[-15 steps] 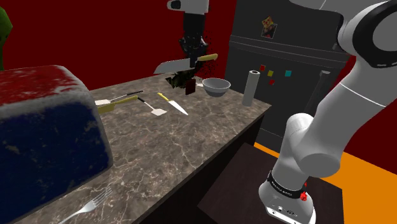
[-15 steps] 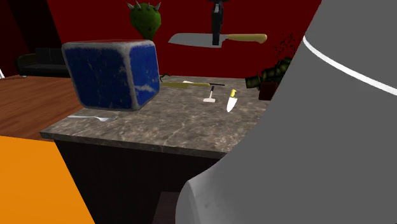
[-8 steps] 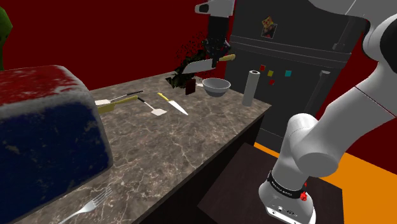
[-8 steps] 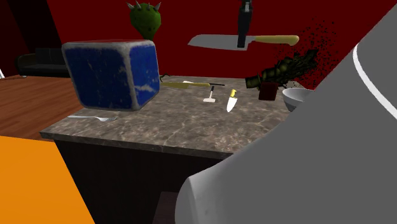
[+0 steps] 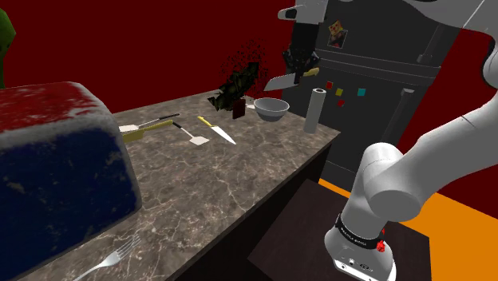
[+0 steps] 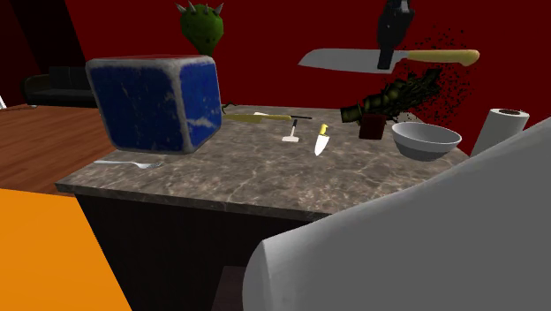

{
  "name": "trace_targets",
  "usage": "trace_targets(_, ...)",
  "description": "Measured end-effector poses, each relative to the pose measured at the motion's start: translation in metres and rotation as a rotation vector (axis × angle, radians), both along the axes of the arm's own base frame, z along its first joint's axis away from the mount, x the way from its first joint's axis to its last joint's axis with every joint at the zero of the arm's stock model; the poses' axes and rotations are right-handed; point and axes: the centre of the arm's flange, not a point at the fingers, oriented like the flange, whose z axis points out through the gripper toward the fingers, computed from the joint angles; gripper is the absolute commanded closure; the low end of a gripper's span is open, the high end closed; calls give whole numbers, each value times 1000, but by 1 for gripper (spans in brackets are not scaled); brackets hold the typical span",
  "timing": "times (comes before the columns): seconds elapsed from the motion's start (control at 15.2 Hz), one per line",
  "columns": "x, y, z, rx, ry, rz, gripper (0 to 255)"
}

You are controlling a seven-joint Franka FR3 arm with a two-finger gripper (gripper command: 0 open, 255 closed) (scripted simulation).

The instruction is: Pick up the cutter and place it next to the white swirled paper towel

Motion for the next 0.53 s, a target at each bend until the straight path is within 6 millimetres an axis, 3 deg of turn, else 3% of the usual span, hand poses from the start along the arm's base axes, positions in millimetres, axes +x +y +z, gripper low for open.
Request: trace_targets(0.53, -63, -88, 4, 0, 0, 0, 255)
